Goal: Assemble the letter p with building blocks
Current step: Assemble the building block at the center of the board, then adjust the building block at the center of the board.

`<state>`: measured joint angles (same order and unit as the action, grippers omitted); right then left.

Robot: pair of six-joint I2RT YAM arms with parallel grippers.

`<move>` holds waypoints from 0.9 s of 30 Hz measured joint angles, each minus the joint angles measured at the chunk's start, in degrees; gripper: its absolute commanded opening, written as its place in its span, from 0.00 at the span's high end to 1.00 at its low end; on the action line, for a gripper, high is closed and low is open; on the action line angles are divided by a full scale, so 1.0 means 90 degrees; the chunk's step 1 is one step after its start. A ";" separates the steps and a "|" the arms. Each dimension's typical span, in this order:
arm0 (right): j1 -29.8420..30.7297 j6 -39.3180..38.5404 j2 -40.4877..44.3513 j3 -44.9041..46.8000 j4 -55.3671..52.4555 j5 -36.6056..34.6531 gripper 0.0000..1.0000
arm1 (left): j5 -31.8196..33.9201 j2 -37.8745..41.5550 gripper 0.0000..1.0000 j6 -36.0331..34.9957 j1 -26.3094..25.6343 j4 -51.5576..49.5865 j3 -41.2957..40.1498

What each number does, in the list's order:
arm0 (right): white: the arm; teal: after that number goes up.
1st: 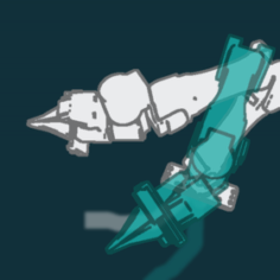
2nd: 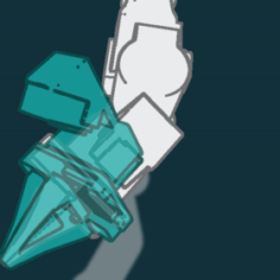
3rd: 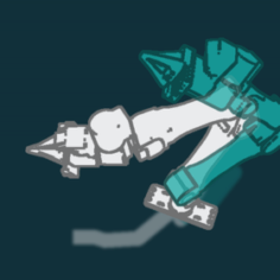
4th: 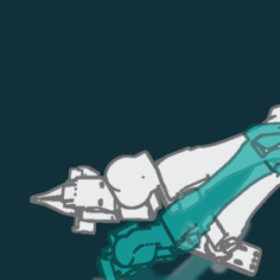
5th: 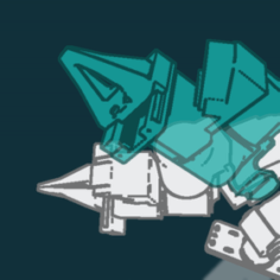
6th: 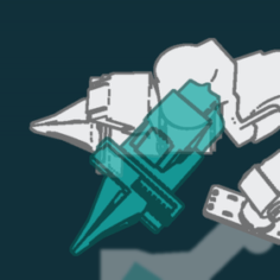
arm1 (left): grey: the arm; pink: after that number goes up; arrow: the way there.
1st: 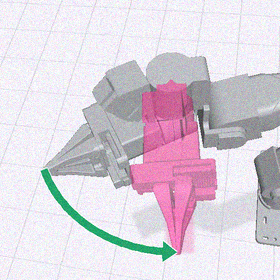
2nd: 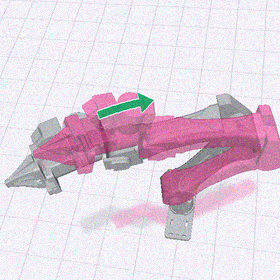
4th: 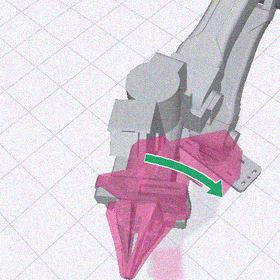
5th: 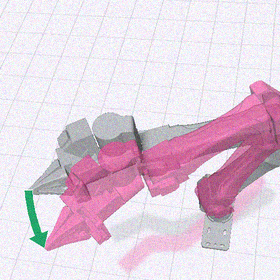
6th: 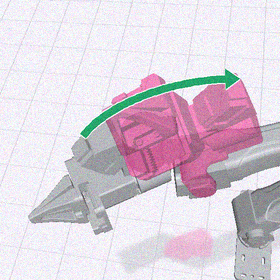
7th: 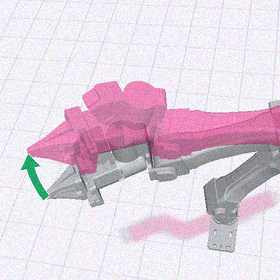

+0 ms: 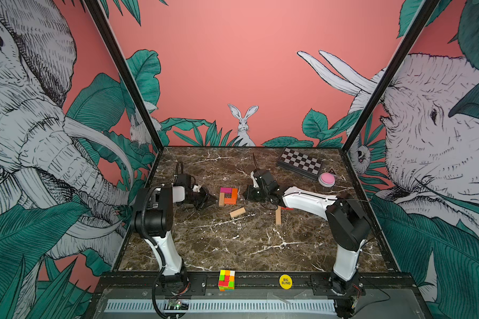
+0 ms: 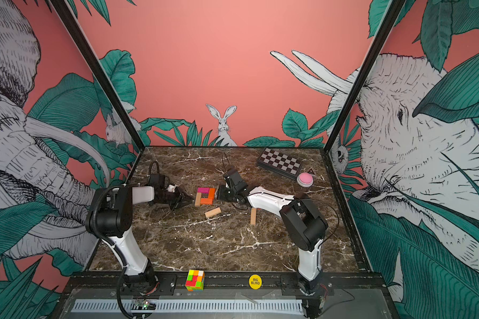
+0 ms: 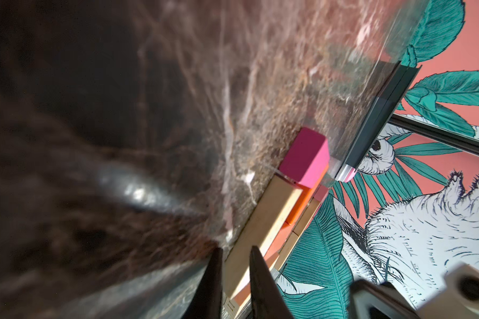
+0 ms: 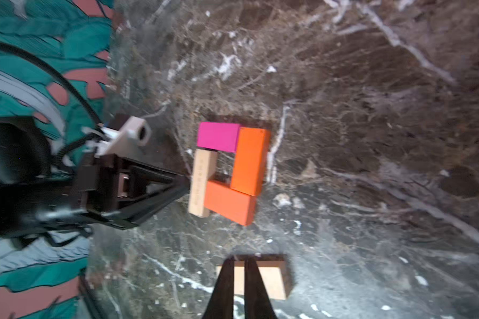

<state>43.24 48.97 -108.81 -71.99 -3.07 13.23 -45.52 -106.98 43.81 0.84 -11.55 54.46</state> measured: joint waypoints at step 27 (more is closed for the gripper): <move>-0.0505 0.0872 -0.1950 -0.1202 0.1243 0.1083 0.47 | -0.0070 -0.1044 0.52 0.0682 -0.0044 0.0233 0.1530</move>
<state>38.70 56.82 -126.37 -82.81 8.12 22.98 -46.15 -116.38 49.95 0.45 -9.45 68.23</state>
